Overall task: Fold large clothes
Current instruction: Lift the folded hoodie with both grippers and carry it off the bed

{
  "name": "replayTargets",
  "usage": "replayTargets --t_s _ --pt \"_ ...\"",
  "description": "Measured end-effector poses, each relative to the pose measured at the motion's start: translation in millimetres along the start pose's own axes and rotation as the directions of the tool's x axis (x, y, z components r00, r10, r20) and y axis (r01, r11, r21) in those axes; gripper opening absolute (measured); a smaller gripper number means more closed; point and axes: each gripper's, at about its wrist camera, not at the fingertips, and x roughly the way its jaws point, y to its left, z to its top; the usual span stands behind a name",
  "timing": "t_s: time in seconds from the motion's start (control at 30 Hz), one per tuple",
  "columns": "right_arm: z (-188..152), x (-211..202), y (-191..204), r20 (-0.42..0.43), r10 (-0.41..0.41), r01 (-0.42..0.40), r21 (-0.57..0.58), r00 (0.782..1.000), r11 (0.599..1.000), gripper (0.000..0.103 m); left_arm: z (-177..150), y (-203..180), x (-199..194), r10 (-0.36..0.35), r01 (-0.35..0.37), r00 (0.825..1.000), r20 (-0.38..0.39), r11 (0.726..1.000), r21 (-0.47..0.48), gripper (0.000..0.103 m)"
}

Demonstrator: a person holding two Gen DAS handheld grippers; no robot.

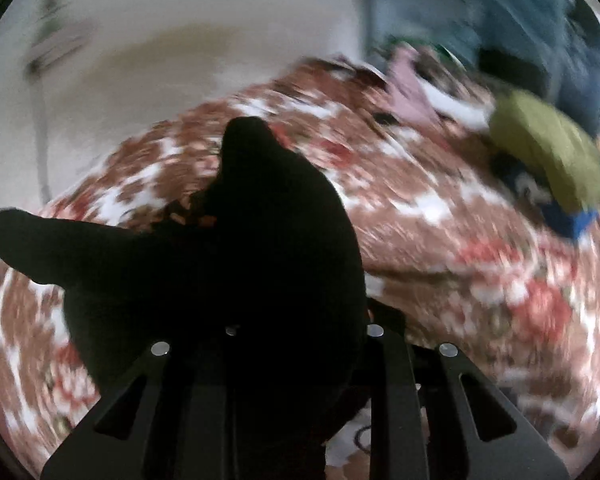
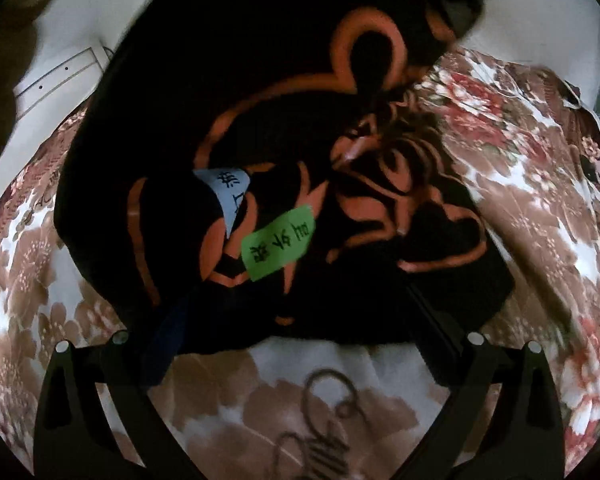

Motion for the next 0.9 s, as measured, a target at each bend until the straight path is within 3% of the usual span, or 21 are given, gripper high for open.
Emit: replayTargets --t_s 0.1,0.2,0.4,0.63,0.73,0.83,0.87,0.9 --pt "-13.1 -12.0 -12.4 -0.005 -0.016 0.016 0.001 1.0 1.0 0.098 5.1 -18.6 19.2 -0.046 0.058 0.995 -0.09 0.99 0.129 0.021" --pt "-26.3 -16.7 -30.1 -0.038 -0.069 0.07 0.019 0.997 0.997 0.098 -0.4 -24.8 40.5 -0.07 0.098 0.983 -0.167 0.982 0.162 0.021" --pt "-56.6 -20.1 -83.8 -0.103 -0.165 0.174 0.091 0.981 0.981 0.098 -27.7 -21.1 81.0 -0.149 0.161 0.956 -0.253 0.987 0.028 0.022" --pt "-48.3 -33.2 -126.3 -0.086 -0.243 0.251 0.11 0.966 0.962 0.098 -44.1 -29.0 105.6 -0.175 0.158 0.951 -0.256 0.984 -0.087 0.023" --pt "-27.6 -48.8 -146.2 -0.054 -0.288 0.293 0.125 0.956 0.948 0.098 -46.6 -39.8 111.6 -0.148 0.137 0.954 -0.259 0.989 -0.059 0.023" --pt "4.8 -70.6 -170.4 0.001 -0.331 0.327 0.156 0.944 0.932 0.098 -48.6 -56.9 116.5 -0.075 0.086 0.959 -0.273 0.996 0.027 0.028" --pt "15.2 -75.3 -175.6 0.016 -0.335 0.328 0.161 0.942 0.931 0.098 -48.6 -65.6 116.6 -0.033 0.053 0.962 -0.272 0.996 0.067 0.033" --pt "24.7 -78.4 -179.4 0.028 -0.335 0.327 0.163 0.942 0.931 0.098 -47.5 -68.5 114.8 -0.021 0.043 0.963 -0.269 0.996 0.077 0.049"
